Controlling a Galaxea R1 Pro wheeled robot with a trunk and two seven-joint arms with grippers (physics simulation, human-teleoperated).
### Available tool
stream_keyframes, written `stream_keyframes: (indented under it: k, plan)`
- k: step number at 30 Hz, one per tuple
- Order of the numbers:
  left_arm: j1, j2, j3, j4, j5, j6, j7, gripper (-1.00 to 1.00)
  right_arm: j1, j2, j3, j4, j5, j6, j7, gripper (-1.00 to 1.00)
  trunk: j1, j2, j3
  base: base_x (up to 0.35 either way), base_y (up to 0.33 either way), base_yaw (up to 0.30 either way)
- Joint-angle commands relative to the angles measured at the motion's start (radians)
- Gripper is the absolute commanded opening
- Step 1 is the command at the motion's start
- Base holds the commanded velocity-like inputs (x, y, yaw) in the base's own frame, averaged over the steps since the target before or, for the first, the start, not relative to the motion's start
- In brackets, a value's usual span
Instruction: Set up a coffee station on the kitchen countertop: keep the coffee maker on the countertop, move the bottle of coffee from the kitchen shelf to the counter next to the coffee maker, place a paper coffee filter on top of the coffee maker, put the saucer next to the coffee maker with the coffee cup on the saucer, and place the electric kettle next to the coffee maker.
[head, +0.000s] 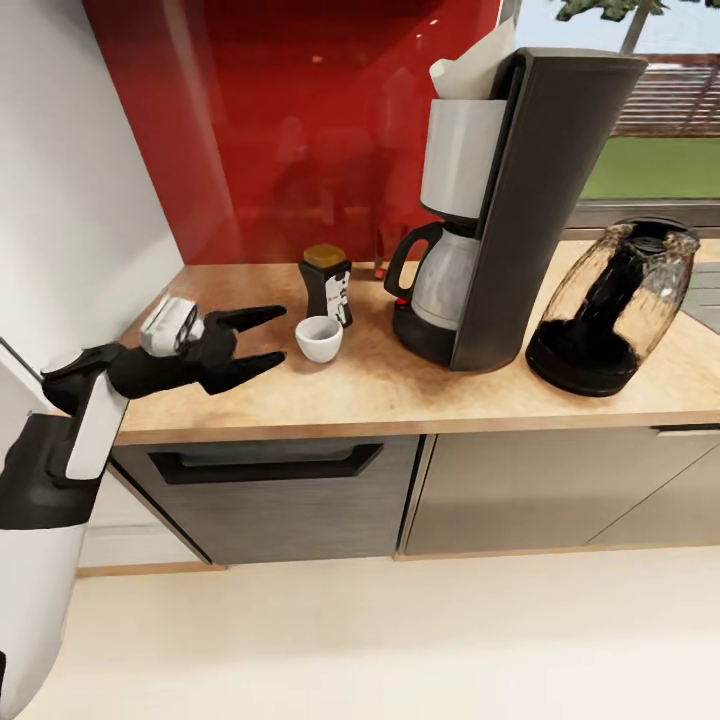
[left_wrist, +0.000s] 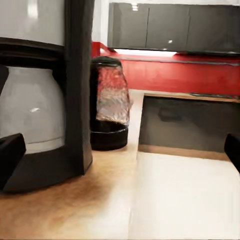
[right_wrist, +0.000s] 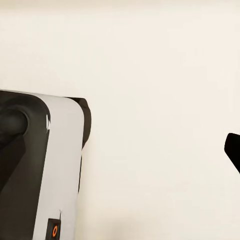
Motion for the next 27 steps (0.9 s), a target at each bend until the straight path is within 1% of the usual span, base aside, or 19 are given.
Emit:
stream_keyframes:
  k: [1,2,3,6,7,10,11,12,13,15,17,18,19,20,22,24,25,26,27]
  plan:
    - [0.007,0.001,-0.002,0.0,0.012,0.01,-0.05,1.0,0.0,0.001,-0.008,-0.001,0.01,-0.003,0.005,1.0,0.0,0.0,-0.001,0.0,0.0,0.0]
    - [0.036,-0.007,-0.009,-0.001,0.017,0.009,-0.106,1.0,0.0,0.001,-0.008,-0.001,0.01,-0.003,0.005,1.0,0.0,0.0,-0.001,0.0,0.0,0.0]
    - [0.046,-0.014,-0.015,-0.001,0.017,0.009,-0.115,1.0,0.0,0.001,-0.008,-0.001,0.01,-0.003,0.005,1.0,0.0,0.0,-0.001,0.0,0.0,0.0]
    - [0.09,-0.047,-0.053,-0.002,0.019,0.007,-0.156,1.0,0.0,0.001,-0.008,-0.001,0.01,-0.003,0.005,1.0,0.0,0.0,-0.001,0.0,0.0,0.0]
    - [0.112,-0.059,-0.076,-0.003,0.02,0.005,-0.182,1.0,0.0,0.001,-0.008,-0.001,0.01,-0.003,0.005,1.0,0.0,0.0,-0.001,0.0,0.0,0.0]
    - [0.163,-0.072,-0.124,-0.003,0.02,0.001,-0.225,1.0,0.0,0.001,-0.008,-0.001,0.01,-0.003,0.005,1.0,0.0,0.0,-0.001,0.0,0.0,0.0]
    - [0.189,-0.075,-0.155,-0.001,0.02,-0.002,-0.236,1.0,0.0,0.001,-0.007,-0.001,0.01,-0.003,0.005,1.0,0.0,0.0,-0.001,0.0,0.0,0.0]
    - [0.276,-0.079,-0.231,0.009,0.019,-0.035,-0.25,1.0,0.0,0.001,-0.007,-0.001,0.01,-0.003,0.006,1.0,0.0,0.0,-0.001,0.0,0.0,0.0]
    - [0.302,-0.079,-0.24,0.016,0.019,-0.051,-0.252,1.0,0.0,0.001,-0.007,-0.001,0.01,-0.003,0.006,1.0,0.0,0.0,-0.001,0.0,0.0,0.0]
    - [0.412,-0.077,-0.261,0.062,0.019,-0.133,-0.261,1.0,0.0,0.001,-0.007,-0.001,0.01,-0.003,0.009,1.0,0.0,0.0,-0.001,0.0,0.0,0.0]
    - [0.506,-0.075,-0.269,0.162,0.018,-0.221,-0.298,1.0,0.0,0.001,-0.007,-0.001,0.01,-0.003,0.01,1.0,0.0,0.0,-0.001,0.0,0.0,0.0]
    - [0.525,-0.073,-0.27,0.199,0.018,-0.242,-0.313,1.0,0.0,0.001,-0.007,-0.001,0.01,-0.003,0.01,1.0,0.0,0.0,-0.001,0.0,0.0,0.0]
    - [0.57,-0.056,-0.273,0.401,0.017,-0.329,-0.387,1.0,0.0,0.001,-0.007,-0.001,0.01,-0.003,0.01,1.0,0.0,0.0,-0.001,0.0,0.0,0.0]
    - [0.576,-0.049,-0.273,0.462,0.017,-0.353,-0.389,1.0,0.0,0.001,-0.007,-0.001,0.01,-0.003,0.011,1.0,0.0,0.0,-0.001,0.0,0.0,0.0]
    - [0.591,-0.019,-0.267,0.731,0.016,-0.453,-0.389,1.0,0.0,0.001,-0.007,-0.001,0.009,-0.003,0.011,1.0,0.0,0.0,-0.001,0.0,0.0,0.0]
    - [0.597,-0.001,-0.253,1.002,0.014,-0.535,-0.389,1.0,0.0,0.001,-0.008,-0.001,0.007,-0.003,0.01,1.0,0.0,0.0,-0.001,0.0,0.0,0.0]
    - [0.598,0.003,-0.25,1.064,0.013,-0.548,-0.389,1.0,0.0,0.001,-0.008,-0.001,0.007,-0.002,0.01,1.0,0.0,0.0,-0.001,0.0,0.0,0.0]
    - [0.6,0.021,-0.243,1.231,0.012,-0.575,-0.389,1.0,0.0,0.001,-0.008,-0.001,0.0,-0.001,0.01,1.0,0.0,0.0,-0.001,0.0,0.0,0.0]
    - [0.601,0.035,-0.239,1.316,0.012,-0.588,-0.389,1.0,0.0,0.001,-0.008,-0.001,-0.016,-0.001,0.01,1.0,0.0,0.0,-0.001,0.0,0.0,0.0]
